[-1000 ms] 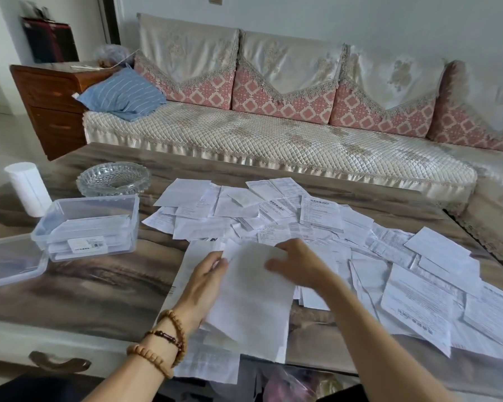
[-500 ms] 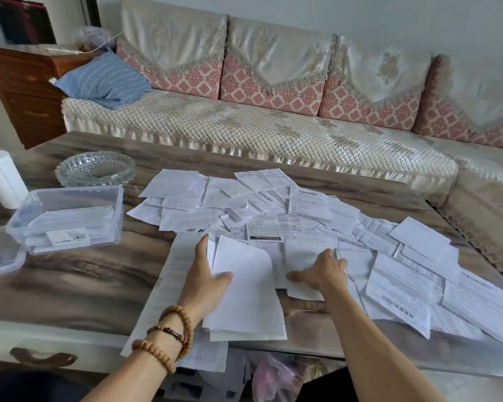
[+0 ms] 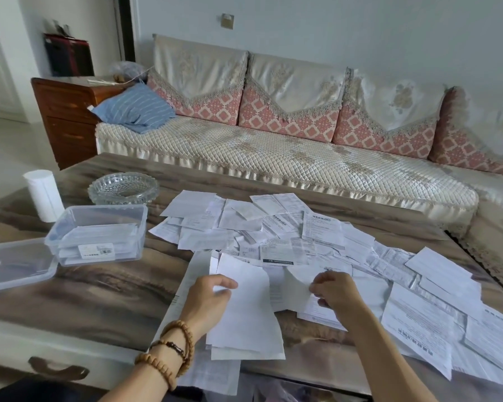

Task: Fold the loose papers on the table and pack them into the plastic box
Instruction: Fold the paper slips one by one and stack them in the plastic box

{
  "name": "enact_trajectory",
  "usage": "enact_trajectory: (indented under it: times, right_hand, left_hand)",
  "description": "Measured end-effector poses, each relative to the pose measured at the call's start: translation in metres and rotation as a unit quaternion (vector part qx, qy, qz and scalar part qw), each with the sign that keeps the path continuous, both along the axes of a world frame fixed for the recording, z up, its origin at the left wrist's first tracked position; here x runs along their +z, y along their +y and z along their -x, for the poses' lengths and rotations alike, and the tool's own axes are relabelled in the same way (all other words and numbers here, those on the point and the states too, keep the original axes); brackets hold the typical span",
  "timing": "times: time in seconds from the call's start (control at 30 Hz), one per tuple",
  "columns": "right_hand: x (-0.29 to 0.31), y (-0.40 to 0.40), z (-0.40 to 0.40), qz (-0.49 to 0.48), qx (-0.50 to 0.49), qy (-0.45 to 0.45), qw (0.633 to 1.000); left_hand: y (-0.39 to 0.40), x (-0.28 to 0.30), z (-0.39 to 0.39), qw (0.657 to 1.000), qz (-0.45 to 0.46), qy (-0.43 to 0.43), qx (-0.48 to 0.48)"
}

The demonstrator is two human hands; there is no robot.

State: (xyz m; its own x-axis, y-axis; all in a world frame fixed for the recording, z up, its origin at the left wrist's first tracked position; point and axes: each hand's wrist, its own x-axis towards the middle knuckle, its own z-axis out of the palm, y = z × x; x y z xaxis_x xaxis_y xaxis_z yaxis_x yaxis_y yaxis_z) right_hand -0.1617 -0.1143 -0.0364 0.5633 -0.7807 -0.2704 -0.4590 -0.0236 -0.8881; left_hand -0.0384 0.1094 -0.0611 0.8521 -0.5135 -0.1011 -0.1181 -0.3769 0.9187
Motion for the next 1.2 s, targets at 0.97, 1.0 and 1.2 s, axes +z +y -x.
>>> enact_trajectory:
  times: [0.97, 1.0, 1.2]
  right_hand:
    - [0.033, 0.004, -0.012, 0.229, 0.108, 0.065, 0.965]
    - [0.042, 0.009, -0.006, 0.201, 0.139, 0.025, 0.969]
    - [0.034, 0.077, -0.021, 0.245, 0.328, 0.018, 0.912]
  left_hand:
    - [-0.002, 0.002, -0.024, 0.998, 0.026, 0.016, 0.056]
    - [-0.002, 0.005, -0.025, 0.996, 0.051, 0.033, 0.060]
    - [-0.001, 0.021, -0.015, 0.991, 0.081, 0.074, -0.075]
